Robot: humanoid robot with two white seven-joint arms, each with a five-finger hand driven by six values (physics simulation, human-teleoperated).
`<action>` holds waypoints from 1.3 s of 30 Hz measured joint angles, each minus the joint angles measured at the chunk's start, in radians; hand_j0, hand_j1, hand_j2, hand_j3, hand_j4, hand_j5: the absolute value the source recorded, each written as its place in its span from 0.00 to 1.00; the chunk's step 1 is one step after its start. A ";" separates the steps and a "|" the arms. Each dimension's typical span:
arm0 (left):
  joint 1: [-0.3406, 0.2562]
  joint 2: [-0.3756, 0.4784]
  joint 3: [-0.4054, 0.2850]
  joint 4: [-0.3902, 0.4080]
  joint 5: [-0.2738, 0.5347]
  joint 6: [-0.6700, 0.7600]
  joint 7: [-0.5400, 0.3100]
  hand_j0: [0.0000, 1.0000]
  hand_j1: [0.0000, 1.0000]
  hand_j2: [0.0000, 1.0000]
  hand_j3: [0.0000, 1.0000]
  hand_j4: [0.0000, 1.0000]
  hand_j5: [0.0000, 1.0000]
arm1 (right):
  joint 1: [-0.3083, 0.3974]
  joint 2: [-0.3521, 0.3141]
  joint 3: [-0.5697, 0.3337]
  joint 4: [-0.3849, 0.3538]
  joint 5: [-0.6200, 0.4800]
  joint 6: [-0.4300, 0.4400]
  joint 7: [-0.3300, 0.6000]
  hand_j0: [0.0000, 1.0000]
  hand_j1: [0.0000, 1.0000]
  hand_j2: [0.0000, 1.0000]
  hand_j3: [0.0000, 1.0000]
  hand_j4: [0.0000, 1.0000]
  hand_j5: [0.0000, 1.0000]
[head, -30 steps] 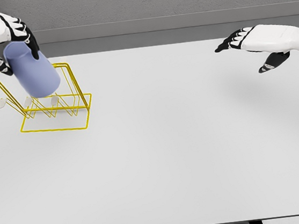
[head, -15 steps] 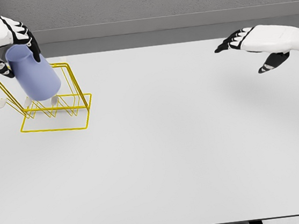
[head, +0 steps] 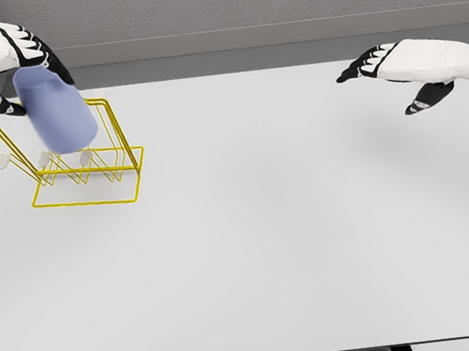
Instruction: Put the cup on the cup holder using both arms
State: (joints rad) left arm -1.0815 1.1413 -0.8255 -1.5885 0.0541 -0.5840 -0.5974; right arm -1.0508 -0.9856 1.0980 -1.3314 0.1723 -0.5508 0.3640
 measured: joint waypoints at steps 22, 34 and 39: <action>-0.003 0.003 0.000 -0.003 0.004 0.000 0.001 0.84 0.84 0.84 0.84 0.84 0.84 | 0.000 0.000 0.000 0.000 0.000 0.000 0.000 1.00 1.00 1.00 1.00 1.00 1.00; 0.048 0.056 0.031 -0.070 0.065 -0.029 0.004 1.00 1.00 1.00 1.00 1.00 1.00 | 0.000 -0.002 -0.001 0.000 0.000 0.000 0.000 1.00 1.00 1.00 1.00 1.00 1.00; 0.250 0.117 0.131 -0.143 0.080 -0.031 0.003 1.00 1.00 1.00 1.00 1.00 1.00 | 0.002 -0.001 -0.001 0.001 0.000 0.000 0.000 1.00 1.00 1.00 1.00 1.00 1.00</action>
State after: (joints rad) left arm -0.8314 1.2586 -0.6941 -1.7313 0.1342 -0.6151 -0.5943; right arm -1.0493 -0.9871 1.0971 -1.3309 0.1724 -0.5509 0.3640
